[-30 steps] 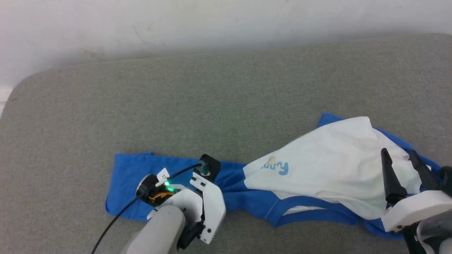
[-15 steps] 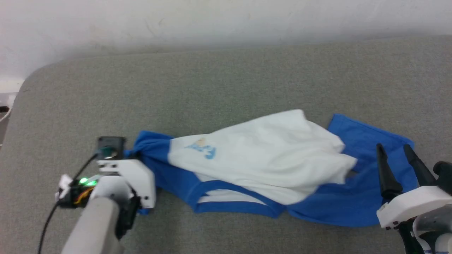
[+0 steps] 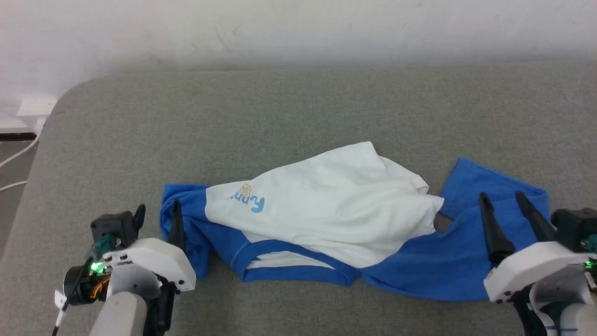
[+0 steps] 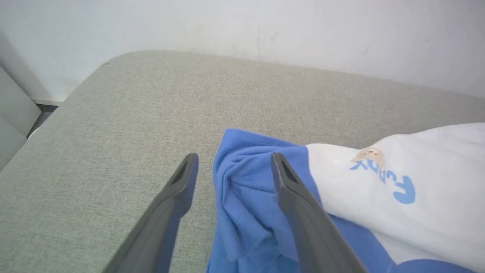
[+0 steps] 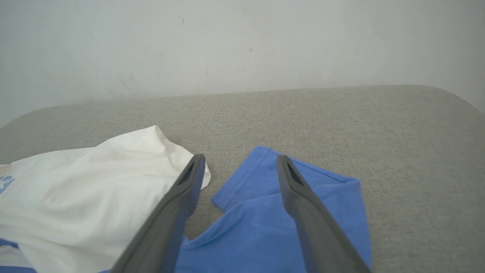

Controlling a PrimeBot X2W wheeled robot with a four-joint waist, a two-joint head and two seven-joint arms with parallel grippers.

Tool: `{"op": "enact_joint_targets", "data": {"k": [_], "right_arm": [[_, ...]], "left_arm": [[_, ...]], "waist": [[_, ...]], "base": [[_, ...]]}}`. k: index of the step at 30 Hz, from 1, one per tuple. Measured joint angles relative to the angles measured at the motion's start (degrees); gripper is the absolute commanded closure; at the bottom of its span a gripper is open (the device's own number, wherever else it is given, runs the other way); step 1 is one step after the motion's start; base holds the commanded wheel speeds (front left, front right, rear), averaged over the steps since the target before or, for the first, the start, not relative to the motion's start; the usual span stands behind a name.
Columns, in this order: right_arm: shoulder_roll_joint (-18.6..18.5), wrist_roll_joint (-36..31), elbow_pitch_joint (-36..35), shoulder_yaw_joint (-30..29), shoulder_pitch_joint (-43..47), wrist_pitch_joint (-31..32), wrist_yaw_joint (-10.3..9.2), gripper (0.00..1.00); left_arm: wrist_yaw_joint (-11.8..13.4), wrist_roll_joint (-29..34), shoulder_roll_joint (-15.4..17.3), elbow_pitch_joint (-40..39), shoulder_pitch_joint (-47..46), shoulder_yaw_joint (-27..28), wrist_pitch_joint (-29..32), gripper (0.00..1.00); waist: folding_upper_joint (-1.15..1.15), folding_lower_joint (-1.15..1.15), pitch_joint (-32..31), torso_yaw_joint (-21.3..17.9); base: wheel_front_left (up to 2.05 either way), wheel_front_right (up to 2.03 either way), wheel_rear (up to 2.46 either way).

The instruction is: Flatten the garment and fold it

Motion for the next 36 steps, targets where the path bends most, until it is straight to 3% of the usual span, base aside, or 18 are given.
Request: {"op": "enact_joint_targets", "data": {"k": [5, 8, 15, 19, 26, 27, 29, 36], "right_arm": [[-0.1, -0.3, 0.9, 4.5, -3.8, 3.2, 0.0, 0.0], [-1.4, 0.8, 3.7, 9.2, -8.3, 7.7, 0.0, 0.0], [-8.0, 4.1, 17.0, 18.7, -22.6, 18.0, 0.0, 0.0], [-9.4, 8.9, 24.0, 23.9, -29.0, 24.9, 0.0, 0.0], [-14.7, 13.7, 28.8, 31.9, -35.3, 38.9, 0.09, 0.0], [-15.2, 14.0, 28.9, 31.9, -36.0, 40.2, 0.09, 0.24], [-16.4, 14.1, 28.5, 32.2, -36.9, 41.4, 0.09, 1.0], [-18.7, 7.9, 29.0, 28.4, -41.3, 34.0, 0.08, 1.0]], "left_arm": [[0.0, 2.1, -1.4, -2.9, 1.9, -0.7, -12.3, 0.0], [-0.2, 3.4, -2.3, -3.8, 2.0, -1.6, -15.7, 0.0], [-2.0, 7.2, -5.0, -6.1, -1.2, -3.7, -17.3, 0.0], [-3.0, 8.2, -7.1, -8.3, -3.4, -3.7, -17.3, 0.0], [-4.1, 8.8, -8.9, -8.9, -3.7, -3.1, -17.4, 0.0], [-4.1, 8.8, -9.0, -8.9, -3.7, -2.9, -17.4, 0.0], [-4.1, 8.8, -9.1, -8.8, -3.8, -2.7, -17.4, 0.0], [-4.5, 9.1, -9.4, -9.2, -4.4, -2.5, -17.4, 0.0]], "waist": [[0.0, 0.0, -0.3, 0.9], [0.0, 0.0, 0.1, 1.5], [0.0, 0.01, 2.7, 3.6], [0.0, 0.01, 4.7, 5.4], [0.0, -0.01, 7.9, 9.0], [0.0, 0.0, 8.3, 9.5], [0.0, -0.01, 9.0, 10.3], [0.0, 0.01, 11.4, 12.1]], "base": [[0.0, 0.0, 0.0], [0.0, 0.0, 0.0], [0.0, 0.0, 0.0], [0.0, 0.0, 0.0], [0.0, 0.0, 0.0], [0.0, 0.0, 0.0], [0.0, 0.0, 0.0], [0.0, 0.0, 0.0]]}}
